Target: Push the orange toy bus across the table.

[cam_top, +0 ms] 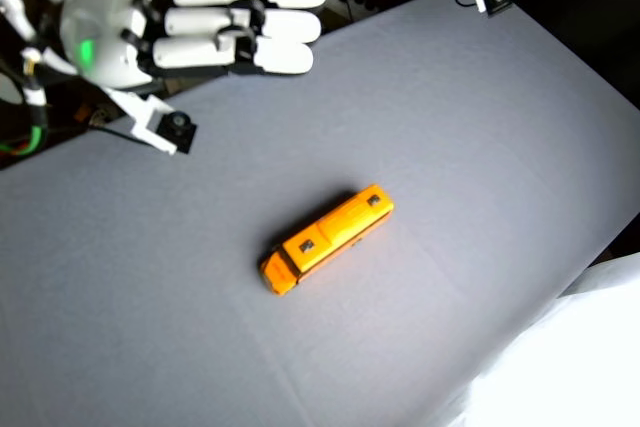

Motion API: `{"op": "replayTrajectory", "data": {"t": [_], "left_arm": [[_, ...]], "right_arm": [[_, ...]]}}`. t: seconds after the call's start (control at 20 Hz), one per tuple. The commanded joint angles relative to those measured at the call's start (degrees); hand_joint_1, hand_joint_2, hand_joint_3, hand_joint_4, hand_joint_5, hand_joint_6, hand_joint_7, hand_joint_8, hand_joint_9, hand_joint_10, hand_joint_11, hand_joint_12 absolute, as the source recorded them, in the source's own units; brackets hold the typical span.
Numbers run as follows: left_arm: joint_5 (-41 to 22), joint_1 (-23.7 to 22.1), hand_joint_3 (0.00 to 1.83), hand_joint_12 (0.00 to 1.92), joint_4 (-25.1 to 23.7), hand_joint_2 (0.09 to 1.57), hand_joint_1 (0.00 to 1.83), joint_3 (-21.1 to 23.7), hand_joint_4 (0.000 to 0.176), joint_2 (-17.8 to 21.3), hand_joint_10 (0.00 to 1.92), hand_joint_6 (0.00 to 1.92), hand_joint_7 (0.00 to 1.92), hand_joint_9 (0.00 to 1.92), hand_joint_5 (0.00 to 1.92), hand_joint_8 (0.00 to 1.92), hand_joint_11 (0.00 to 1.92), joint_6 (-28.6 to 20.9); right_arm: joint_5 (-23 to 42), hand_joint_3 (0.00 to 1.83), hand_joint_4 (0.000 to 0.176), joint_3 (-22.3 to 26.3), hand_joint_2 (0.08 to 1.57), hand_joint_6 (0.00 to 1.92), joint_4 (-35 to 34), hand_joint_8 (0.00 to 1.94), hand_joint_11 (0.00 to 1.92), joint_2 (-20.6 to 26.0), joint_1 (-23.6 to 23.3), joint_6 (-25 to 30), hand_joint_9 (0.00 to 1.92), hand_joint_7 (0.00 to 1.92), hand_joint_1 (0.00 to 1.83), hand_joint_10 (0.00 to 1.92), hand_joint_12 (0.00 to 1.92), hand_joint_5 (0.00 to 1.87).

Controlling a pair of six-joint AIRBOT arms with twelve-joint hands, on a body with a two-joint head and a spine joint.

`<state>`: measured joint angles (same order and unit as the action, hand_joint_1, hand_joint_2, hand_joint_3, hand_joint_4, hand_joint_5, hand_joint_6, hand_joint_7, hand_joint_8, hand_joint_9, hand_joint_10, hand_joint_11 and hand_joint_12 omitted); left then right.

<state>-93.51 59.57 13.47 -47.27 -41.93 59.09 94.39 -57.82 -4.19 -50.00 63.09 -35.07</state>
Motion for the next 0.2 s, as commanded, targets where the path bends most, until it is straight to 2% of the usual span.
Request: {"op": "replayTrajectory", "data": {"t": [0.0, 0.05, 0.1, 0.15], "left_arm": [[-5.94, -0.62, 0.01, 0.00, -1.86, 1.50, 0.00, 0.13, 0.000, 0.04, 0.01, 0.02, 0.10, 0.04, 0.16, 0.02, 0.00, 0.23], [-5.94, -0.61, 0.00, 0.00, -1.86, 1.48, 0.00, 0.17, 0.000, 0.04, 0.01, 0.00, 0.09, 0.02, 0.13, 0.01, 0.00, 0.26], [-5.94, -0.61, 0.00, 0.00, -1.78, 1.48, 0.00, 0.21, 0.000, -0.04, 0.01, 0.00, 0.09, 0.02, 0.13, 0.01, 0.00, 0.26], [-5.94, -0.63, 0.00, 0.00, -1.63, 1.50, 0.07, 0.22, 0.000, -0.13, 0.00, 0.00, 0.05, 0.00, 0.10, 0.00, 0.00, 0.26]], "right_arm": [[6.69, 0.00, 0.000, -0.03, 1.17, 0.00, -0.56, 0.00, 0.02, 0.24, -0.75, -0.33, 0.33, 0.28, 1.21, 0.00, 0.84, 0.30], [6.69, 0.04, 0.000, 0.07, 1.30, 0.02, -0.53, 0.01, 0.00, 0.36, -0.78, -0.44, 0.18, 0.14, 1.03, 0.01, 0.51, 0.16], [6.69, 0.04, 0.000, 0.13, 1.30, 0.02, -0.53, 0.01, 0.00, 0.40, -0.78, -0.44, 0.18, 0.14, 1.03, 0.01, 0.51, 0.16], [6.69, 0.01, 0.000, 0.19, 1.26, 0.02, -0.54, 0.01, 0.00, 0.43, -0.78, -0.44, 0.27, 0.27, 1.02, 0.01, 0.67, 0.30]]}}
